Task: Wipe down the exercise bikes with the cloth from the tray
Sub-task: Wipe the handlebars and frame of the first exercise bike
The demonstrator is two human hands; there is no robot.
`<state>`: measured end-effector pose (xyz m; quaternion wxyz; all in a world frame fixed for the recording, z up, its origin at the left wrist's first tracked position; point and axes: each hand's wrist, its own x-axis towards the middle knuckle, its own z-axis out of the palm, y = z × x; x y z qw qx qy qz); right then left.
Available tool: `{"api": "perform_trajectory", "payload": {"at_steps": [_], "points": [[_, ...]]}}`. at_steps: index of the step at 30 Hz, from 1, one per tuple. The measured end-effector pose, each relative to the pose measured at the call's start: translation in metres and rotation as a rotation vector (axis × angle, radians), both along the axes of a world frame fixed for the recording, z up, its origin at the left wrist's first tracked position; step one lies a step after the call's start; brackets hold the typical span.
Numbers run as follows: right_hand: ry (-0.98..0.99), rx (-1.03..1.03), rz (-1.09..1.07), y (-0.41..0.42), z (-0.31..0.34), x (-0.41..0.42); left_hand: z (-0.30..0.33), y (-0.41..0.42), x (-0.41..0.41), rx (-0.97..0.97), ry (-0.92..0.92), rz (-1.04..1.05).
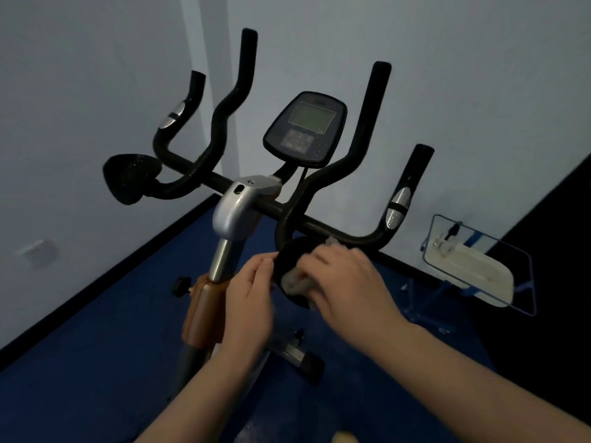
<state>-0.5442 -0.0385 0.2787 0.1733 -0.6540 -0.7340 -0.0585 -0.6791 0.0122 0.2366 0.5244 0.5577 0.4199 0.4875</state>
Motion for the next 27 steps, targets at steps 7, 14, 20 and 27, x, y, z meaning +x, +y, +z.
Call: {"api": "perform_trajectory", "payload": {"at_steps": [7, 14, 20, 27], "points": [[0.032, -0.082, 0.007, -0.007, -0.005, -0.008, -0.003, 0.005, 0.002, 0.005, 0.048, -0.014], [0.359, 0.074, -0.044, 0.025, 0.025, 0.016, 0.008, 0.009, 0.008, 0.07, 0.043, -0.005], [0.401, -0.018, -0.233, 0.016, -0.015, 0.008, 0.009, 0.007, 0.026, 0.1, 0.023, 0.077], [0.407, -0.095, -0.285, 0.03, -0.012, 0.005, 0.005, 0.019, 0.049, 0.233, 0.285, 0.183]]}}
